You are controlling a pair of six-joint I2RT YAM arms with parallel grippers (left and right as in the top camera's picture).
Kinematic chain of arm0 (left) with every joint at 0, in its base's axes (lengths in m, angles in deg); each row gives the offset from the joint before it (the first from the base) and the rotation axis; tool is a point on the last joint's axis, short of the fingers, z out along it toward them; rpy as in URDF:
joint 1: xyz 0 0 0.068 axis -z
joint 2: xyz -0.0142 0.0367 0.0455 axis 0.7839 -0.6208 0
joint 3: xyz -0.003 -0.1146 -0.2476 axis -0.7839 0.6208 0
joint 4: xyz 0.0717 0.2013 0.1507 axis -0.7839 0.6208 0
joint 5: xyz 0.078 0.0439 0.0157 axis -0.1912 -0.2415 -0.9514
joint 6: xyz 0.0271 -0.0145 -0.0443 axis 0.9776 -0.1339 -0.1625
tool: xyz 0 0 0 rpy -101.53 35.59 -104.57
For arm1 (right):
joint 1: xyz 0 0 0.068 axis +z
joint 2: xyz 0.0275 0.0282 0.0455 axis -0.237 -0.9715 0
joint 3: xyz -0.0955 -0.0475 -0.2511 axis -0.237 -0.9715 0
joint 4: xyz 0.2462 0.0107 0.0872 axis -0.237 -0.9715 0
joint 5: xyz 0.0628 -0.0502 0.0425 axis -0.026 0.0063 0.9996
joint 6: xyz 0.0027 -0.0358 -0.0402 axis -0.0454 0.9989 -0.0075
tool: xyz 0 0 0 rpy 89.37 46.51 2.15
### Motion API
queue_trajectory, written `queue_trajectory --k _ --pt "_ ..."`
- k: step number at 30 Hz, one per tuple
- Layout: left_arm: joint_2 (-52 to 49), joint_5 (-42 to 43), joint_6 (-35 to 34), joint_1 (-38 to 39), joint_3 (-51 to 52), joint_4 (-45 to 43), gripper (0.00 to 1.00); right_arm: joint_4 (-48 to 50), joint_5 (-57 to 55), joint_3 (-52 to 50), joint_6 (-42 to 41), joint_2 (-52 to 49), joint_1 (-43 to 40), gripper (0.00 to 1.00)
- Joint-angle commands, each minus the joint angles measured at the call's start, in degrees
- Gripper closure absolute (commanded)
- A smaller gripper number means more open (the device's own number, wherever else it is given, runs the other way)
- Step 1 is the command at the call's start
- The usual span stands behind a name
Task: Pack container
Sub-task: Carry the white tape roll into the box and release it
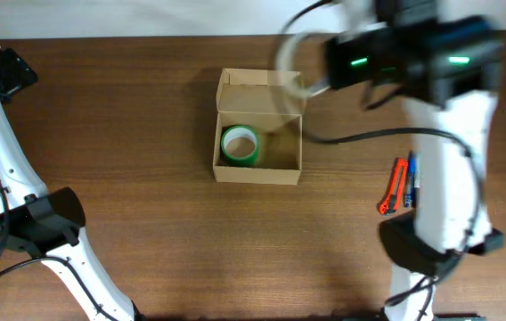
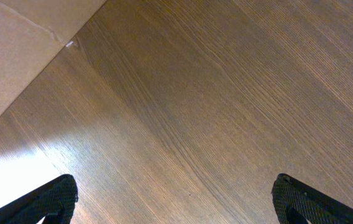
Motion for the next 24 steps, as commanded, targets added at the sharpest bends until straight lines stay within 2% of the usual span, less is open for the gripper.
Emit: queue_trajectory --k 1,8,11,24 --pt "1.6 0.26 -0.76 -0.39 0.37 -0.13 0.0 3.02 -5.86 -8.74 0.74 -5.79 5.51 0.96" --pt "1.6 0.26 -0.76 -0.39 0.37 -0.13 0.0 12.2 -5.79 -25.18 0.42 -8.87 8.9 0.96" --pt "1.6 0.26 -0.76 -0.39 0.37 -0.13 0.0 15.58 -5.84 -29.05 0.22 -9.53 8.92 0.96" --pt "1.6 0.26 -0.76 -0.39 0.37 -0.13 0.0 20.35 -3.02 -30.8 -0.63 -15.54 9.03 0.96"
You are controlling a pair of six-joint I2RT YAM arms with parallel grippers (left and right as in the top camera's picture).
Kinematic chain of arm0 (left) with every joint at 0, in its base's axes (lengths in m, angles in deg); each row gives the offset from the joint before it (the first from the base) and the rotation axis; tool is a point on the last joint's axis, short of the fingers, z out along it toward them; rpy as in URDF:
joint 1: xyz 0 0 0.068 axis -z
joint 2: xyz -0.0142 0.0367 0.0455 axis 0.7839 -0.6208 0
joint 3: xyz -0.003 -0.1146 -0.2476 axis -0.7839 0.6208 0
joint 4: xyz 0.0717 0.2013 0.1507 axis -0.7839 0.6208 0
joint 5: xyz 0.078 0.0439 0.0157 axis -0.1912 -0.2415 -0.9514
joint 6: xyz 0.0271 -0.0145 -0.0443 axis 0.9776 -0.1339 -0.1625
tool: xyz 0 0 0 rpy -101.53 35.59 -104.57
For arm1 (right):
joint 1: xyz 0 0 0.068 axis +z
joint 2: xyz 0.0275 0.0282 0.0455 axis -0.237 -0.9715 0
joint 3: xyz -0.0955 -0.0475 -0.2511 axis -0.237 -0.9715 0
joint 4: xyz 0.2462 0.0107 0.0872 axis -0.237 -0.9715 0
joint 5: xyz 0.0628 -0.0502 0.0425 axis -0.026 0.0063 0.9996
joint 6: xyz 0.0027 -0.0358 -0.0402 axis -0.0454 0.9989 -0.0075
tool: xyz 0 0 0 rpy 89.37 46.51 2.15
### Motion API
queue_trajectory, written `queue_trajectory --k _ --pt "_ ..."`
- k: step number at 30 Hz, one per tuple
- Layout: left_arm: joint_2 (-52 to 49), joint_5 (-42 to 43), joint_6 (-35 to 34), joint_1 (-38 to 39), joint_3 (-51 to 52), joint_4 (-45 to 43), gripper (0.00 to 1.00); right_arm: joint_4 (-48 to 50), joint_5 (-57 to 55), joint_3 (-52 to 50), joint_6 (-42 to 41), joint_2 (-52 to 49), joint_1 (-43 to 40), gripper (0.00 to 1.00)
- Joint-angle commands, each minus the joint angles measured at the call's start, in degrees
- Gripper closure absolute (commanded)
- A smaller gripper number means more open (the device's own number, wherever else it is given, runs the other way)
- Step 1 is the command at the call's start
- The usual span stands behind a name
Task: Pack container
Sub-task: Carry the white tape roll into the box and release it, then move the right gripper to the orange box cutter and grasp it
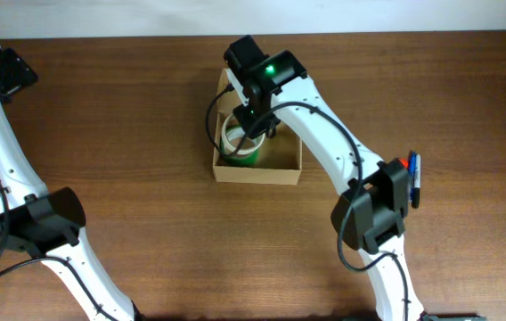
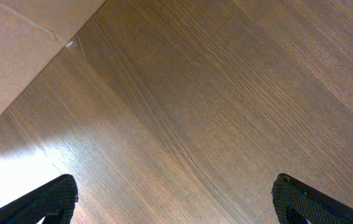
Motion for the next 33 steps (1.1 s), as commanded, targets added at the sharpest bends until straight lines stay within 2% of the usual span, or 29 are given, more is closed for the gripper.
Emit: queue_trajectory --k 1,14,16,21,26,30,33 --pt "1.6 0.24 -0.79 -0.39 0.37 -0.13 0.0 0.63 0.96 -0.39 -1.03 -2.64 0.17 0.96" --pt "1.6 0.24 -0.79 -0.39 0.37 -0.13 0.0 3.08 0.96 -0.46 -1.7 -6.43 0.11 0.96" --pt "1.6 0.24 -0.79 -0.39 0.37 -0.13 0.0 2.95 0.94 -0.46 -1.68 -6.56 0.11 0.83" --pt "1.6 0.24 -0.79 -0.39 0.37 -0.13 0.0 1.7 0.63 1.29 -0.87 -5.4 0.0 0.76" --pt "1.6 0.24 -0.79 -0.39 0.37 -0.13 0.0 -3.48 -1.51 9.14 0.7 -1.55 0.07 0.71" --pt "1.6 0.24 -0.79 -0.39 0.37 -0.13 0.0 -10.49 -8.79 21.42 0.37 2.71 0.09 0.65" --pt "1.6 0.24 -0.79 -0.39 0.37 -0.13 0.0 -11.67 -13.55 24.76 -0.66 8.72 -1.22 0.65"
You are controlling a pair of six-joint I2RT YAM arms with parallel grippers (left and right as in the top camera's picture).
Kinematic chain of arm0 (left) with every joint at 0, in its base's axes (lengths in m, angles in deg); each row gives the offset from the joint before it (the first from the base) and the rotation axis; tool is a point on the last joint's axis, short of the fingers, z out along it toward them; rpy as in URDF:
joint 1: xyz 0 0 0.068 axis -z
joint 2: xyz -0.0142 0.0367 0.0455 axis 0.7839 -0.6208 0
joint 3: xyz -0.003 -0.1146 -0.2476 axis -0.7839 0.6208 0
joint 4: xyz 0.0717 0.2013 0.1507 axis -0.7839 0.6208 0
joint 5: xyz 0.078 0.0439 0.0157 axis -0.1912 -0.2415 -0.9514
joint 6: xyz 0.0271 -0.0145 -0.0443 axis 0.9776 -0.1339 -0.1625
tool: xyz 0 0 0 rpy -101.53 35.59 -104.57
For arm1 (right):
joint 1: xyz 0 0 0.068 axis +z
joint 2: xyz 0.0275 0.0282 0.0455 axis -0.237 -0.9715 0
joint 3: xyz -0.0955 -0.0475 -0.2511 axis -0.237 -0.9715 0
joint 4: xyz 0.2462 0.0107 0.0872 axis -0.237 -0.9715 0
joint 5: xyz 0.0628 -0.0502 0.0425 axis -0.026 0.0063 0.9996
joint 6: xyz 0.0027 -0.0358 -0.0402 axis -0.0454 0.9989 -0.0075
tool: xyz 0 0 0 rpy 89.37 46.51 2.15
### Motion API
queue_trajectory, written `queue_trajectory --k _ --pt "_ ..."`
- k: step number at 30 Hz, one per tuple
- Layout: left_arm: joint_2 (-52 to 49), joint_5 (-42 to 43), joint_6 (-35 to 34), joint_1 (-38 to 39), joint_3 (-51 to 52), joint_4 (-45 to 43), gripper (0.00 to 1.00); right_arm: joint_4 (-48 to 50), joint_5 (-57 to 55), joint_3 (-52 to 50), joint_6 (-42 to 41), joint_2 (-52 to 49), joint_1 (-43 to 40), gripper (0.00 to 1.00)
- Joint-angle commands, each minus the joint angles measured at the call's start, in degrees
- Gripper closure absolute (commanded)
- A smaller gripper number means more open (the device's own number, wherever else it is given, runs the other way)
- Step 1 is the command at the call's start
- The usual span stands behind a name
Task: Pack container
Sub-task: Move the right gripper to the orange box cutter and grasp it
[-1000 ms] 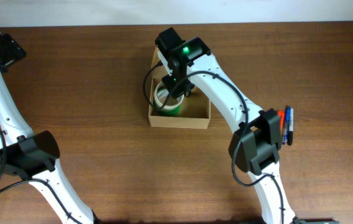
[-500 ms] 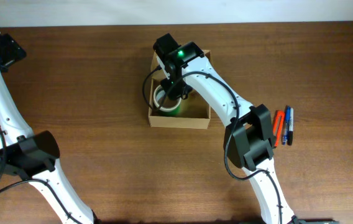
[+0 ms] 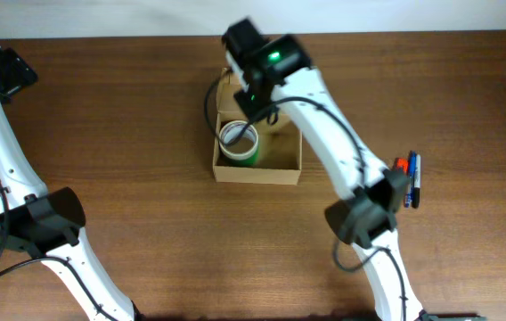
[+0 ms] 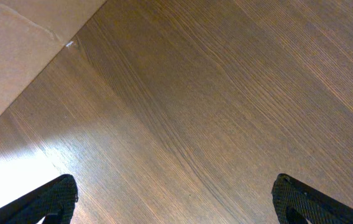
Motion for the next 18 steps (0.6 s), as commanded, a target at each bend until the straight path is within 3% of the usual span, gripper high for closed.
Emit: queue_trajectory --k 1,7,12,18 --pt "1.6 0.24 -0.76 -0.39 0.37 -0.11 0.0 -0.92 -8.55 4.48 -1.22 12.63 -2.03 0.65" --pt "1.6 0.24 -0.76 -0.39 0.37 -0.11 0.0 1.79 -9.44 -7.54 -3.63 26.71 -13.03 0.65" --pt "1.6 0.24 -0.76 -0.39 0.37 -0.11 0.0 9.84 -6.62 -32.02 -4.92 39.98 -25.46 0.64" --pt "1.6 0.26 -0.76 -0.39 0.37 -0.11 0.0 11.89 1.51 -53.27 -6.62 41.33 -33.99 0.6"
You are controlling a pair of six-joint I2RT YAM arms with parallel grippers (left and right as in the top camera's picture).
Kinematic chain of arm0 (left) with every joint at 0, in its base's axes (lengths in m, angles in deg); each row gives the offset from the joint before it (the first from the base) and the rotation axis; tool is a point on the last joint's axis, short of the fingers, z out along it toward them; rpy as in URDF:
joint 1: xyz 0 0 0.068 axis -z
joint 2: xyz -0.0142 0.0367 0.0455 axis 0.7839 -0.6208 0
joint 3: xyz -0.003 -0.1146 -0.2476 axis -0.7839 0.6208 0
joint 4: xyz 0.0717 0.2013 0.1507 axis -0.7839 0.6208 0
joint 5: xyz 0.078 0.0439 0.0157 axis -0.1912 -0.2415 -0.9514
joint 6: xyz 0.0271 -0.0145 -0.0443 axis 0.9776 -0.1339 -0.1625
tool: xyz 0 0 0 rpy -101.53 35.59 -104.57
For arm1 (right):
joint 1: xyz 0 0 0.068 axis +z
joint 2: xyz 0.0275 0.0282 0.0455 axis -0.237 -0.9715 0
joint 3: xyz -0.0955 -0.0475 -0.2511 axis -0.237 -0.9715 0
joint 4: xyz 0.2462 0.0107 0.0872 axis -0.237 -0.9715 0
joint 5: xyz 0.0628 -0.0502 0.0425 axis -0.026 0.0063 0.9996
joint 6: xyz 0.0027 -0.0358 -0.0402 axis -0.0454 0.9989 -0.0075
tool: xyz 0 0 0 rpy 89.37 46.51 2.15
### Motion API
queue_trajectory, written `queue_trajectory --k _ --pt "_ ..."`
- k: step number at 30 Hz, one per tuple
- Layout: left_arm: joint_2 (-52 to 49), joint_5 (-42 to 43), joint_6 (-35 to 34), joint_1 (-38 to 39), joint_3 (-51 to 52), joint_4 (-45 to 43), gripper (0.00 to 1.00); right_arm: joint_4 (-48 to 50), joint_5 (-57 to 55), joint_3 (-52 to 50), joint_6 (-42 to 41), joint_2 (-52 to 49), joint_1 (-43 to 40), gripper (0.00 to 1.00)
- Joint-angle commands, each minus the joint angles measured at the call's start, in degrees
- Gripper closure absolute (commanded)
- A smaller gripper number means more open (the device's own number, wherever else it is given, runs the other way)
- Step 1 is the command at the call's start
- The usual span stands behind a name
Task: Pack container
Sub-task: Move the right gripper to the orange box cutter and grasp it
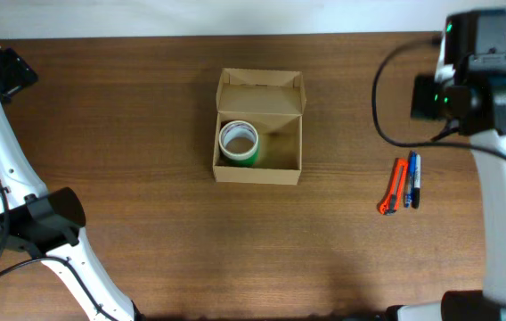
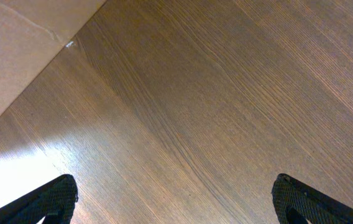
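An open cardboard box (image 1: 281, 150) stands mid-table in the overhead view. In its left half a white tape roll (image 1: 238, 138) rests on a green tape roll (image 1: 244, 158). My right arm (image 1: 467, 89) hangs over the table's far right, well away from the box; its fingers are hidden under the wrist. An orange cutter (image 1: 395, 185) and two pens (image 1: 412, 180) lie on the table below that arm. At the far left edge, my left gripper (image 2: 175, 194) is open over bare wood with nothing between its fingertips (image 2: 55, 194).
The box's rear flap (image 1: 260, 92) stands up at the back. A tan cardboard-like surface (image 2: 15, 50) fills the top left corner of the left wrist view. The left arm's white links run down the table's left side.
My right arm was above the back of the box; now it is over the far right of the table. The white roll stays on the green roll. The left arm is unchanged.
First my right arm was near the box's back right with a pale ring at its end, and only the green roll lay in the box. Then its gripper was down in the box. Afterwards the white roll sat on the green one, and now the arm is far right.
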Motion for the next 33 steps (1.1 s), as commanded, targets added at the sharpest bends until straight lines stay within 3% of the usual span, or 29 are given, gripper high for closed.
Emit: queue_trajectory --k 1,3,9,21,33 --pt "1.6 0.26 -0.76 -0.39 0.37 -0.11 0.0 2.54 6.16 -10.4 -1.42 -1.95 -2.38 0.59" --pt "1.6 0.26 -0.76 -0.39 0.37 -0.11 0.0 5.92 6.93 -16.74 -1.44 -3.21 -2.64 0.53" --pt "1.6 0.26 -0.74 -0.39 0.37 -0.11 0.0 11.26 9.79 -25.88 -2.6 -8.28 -2.64 0.49" --pt "1.6 0.26 -0.76 -0.39 0.37 -0.11 0.0 15.37 16.55 -27.02 -13.51 -16.55 -5.66 0.5" --pt "1.6 0.26 -0.76 -0.39 0.37 -0.11 0.0 15.93 16.17 -30.03 -13.25 -16.57 -10.19 0.48"
